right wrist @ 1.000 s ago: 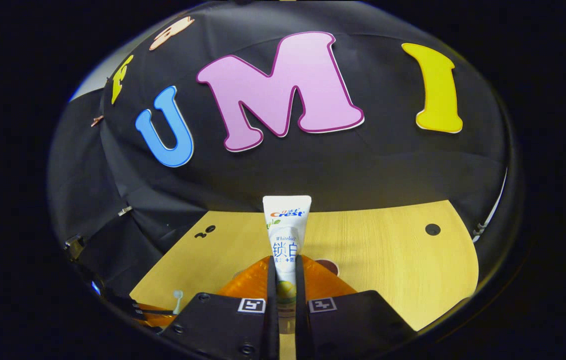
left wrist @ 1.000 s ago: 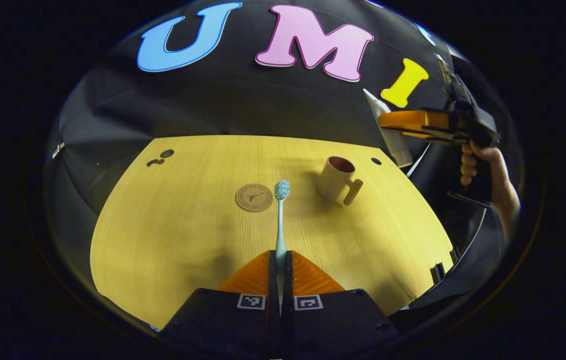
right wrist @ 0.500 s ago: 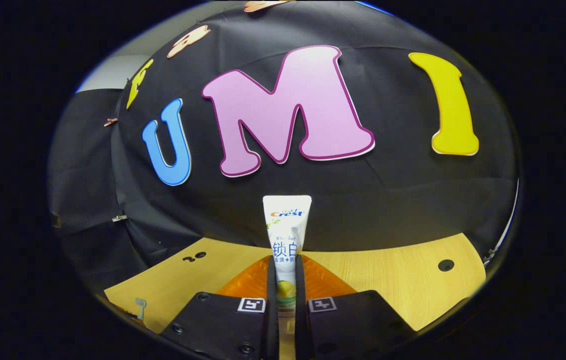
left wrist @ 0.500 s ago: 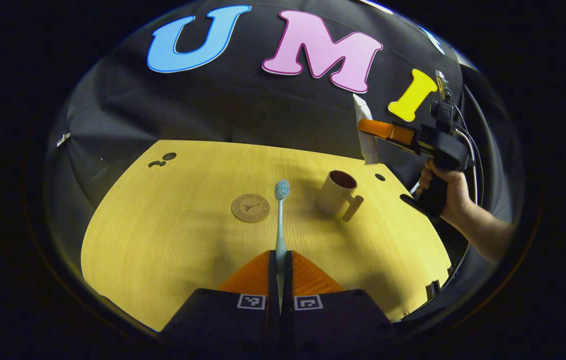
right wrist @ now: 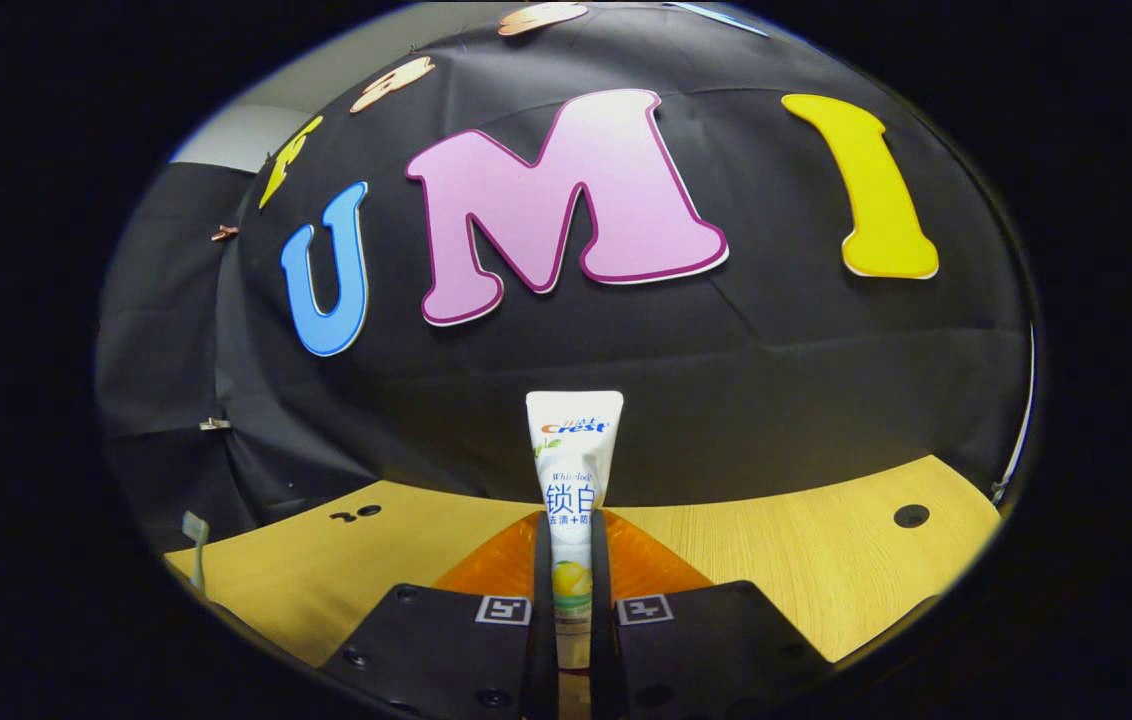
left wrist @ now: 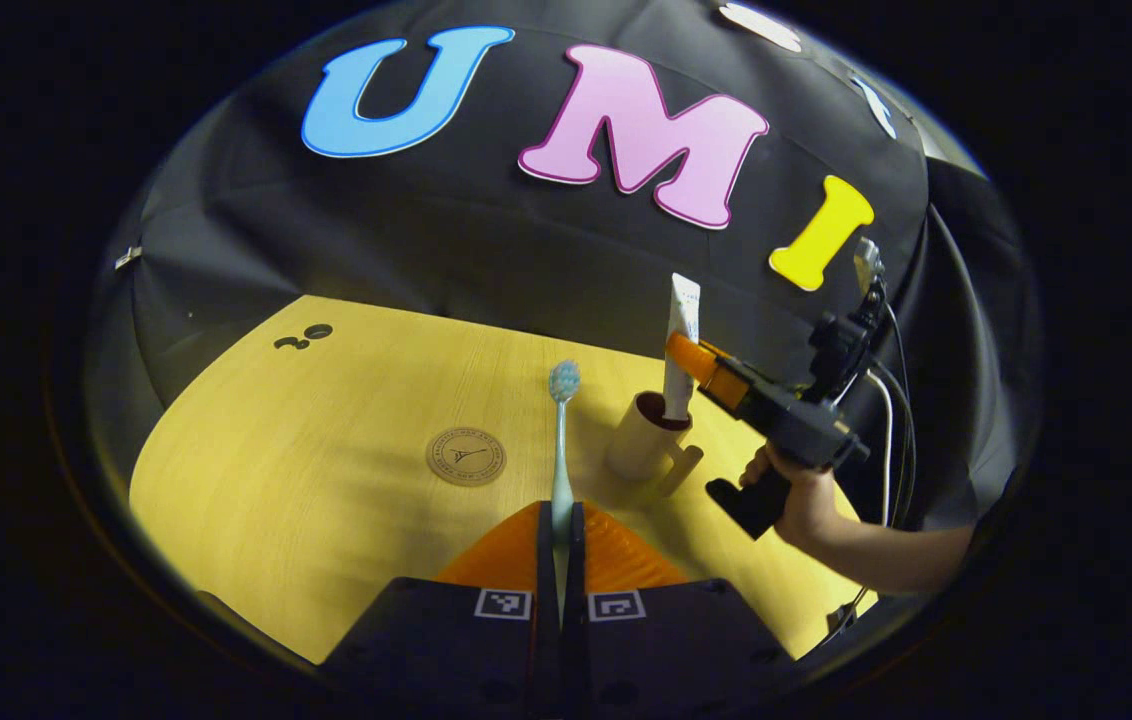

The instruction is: Put the toothbrush and toothpaste on the desktop into the cup, then pick up the cup and place it on the coaster on the desktop.

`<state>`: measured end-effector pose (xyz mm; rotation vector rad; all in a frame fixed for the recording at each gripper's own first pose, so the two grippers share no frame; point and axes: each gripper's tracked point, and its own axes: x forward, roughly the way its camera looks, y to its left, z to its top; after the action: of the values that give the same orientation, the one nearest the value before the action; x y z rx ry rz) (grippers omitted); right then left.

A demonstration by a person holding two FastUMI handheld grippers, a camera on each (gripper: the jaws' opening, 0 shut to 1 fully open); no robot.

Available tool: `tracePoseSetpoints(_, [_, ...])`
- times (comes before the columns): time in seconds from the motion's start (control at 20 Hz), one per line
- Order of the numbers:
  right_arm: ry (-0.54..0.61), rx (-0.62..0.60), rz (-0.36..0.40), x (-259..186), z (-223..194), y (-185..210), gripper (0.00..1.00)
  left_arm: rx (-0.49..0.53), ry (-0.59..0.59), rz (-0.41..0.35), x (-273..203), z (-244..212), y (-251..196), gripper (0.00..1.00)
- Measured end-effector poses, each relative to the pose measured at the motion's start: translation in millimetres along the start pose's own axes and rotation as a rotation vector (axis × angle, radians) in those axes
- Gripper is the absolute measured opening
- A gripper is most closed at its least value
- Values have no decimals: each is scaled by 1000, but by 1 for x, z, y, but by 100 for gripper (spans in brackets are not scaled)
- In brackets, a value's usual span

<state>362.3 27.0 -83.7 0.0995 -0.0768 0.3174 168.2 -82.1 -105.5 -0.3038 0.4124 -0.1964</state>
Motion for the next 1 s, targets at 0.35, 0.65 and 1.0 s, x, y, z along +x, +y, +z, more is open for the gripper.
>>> tracePoseSetpoints(0.35, [54,-37,17,6,-44,2,19,-17,-16,-21,14,-8,-6,6])
tracePoseSetpoints(0.65, [119,-16,21,-6,-62,-5,55,-10,-32,-43,24,-5,-22,6])
tracePoseSetpoints(1.0, [113,-35,-67,-56,-24,-42,98,59,-172,-134,55,62,-67,7])
